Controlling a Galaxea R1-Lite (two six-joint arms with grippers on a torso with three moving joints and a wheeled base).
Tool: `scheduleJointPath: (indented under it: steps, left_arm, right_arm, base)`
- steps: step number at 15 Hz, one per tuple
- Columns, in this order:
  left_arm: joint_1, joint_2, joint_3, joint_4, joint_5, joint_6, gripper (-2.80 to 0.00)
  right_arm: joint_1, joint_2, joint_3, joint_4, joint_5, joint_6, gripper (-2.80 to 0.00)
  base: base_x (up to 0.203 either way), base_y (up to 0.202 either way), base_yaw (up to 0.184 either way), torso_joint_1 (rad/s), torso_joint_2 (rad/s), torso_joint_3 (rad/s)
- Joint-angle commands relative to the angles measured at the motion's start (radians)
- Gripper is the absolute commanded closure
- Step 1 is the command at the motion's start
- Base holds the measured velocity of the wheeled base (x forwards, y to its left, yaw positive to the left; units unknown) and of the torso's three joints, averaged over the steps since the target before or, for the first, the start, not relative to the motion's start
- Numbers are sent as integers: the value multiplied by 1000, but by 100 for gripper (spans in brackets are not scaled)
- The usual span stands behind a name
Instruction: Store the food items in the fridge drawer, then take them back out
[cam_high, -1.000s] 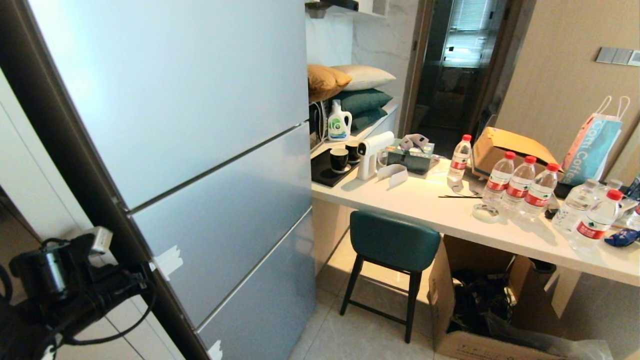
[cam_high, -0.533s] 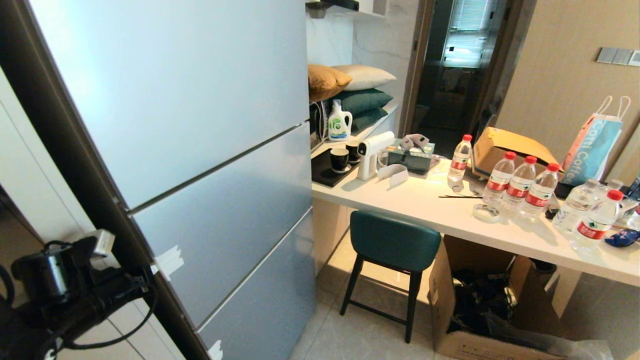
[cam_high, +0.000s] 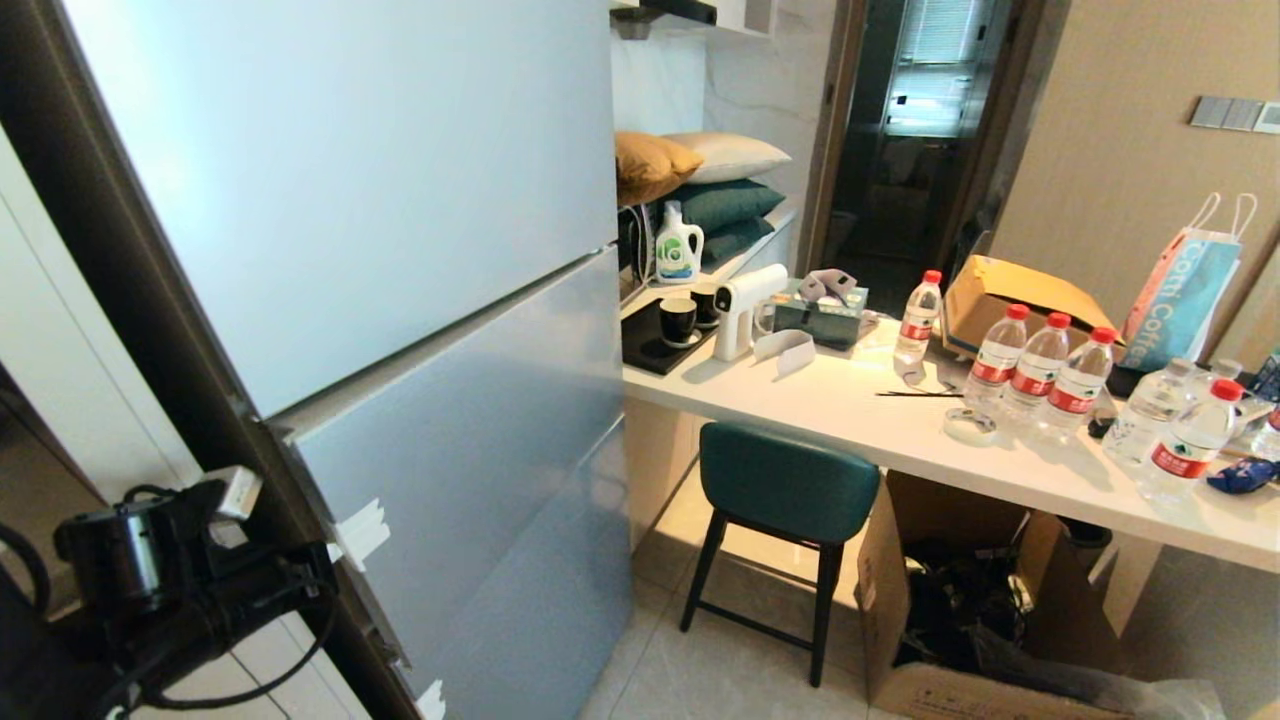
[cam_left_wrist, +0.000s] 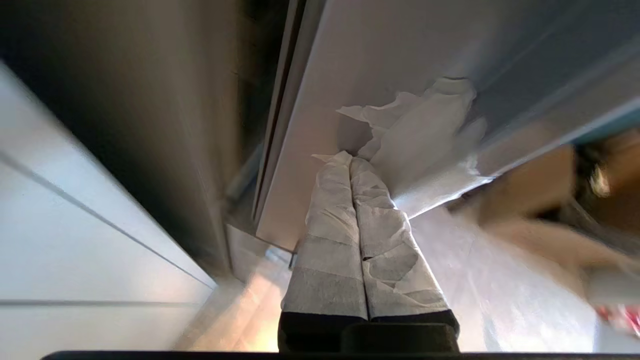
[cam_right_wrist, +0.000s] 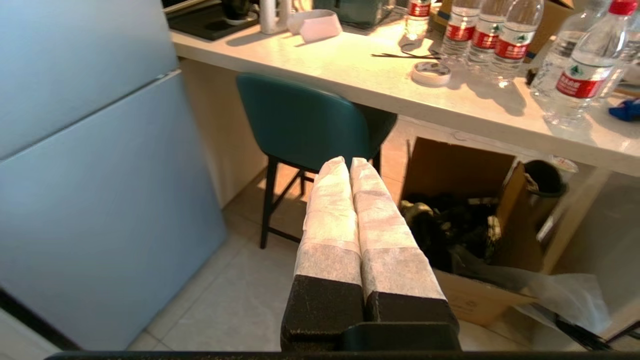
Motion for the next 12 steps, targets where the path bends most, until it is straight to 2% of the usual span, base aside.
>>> scheduleJointPath:
  steps: [1,5,9,12]
  left_arm:
    - [-18,1,-3,-14,2,-2,0]
    - [-21,-2,4,-19,2,-23,0]
    - [-21,23,77,-136,-1,-24,0]
    - [-20,62,134,-226,-37,-23,0]
  right_arm:
    - [0,2,0,0,0,0,0]
    - [0,2,0,0,0,0,0]
    - [0,2,0,0,0,0,0]
    - [0,0,0,0,0,0,0]
  base:
    - [0,0,0,0,0,0]
    - [0,0,0,0,0,0]
    - [0,0,0,0,0,0]
    - [0,0,0,0,0,0]
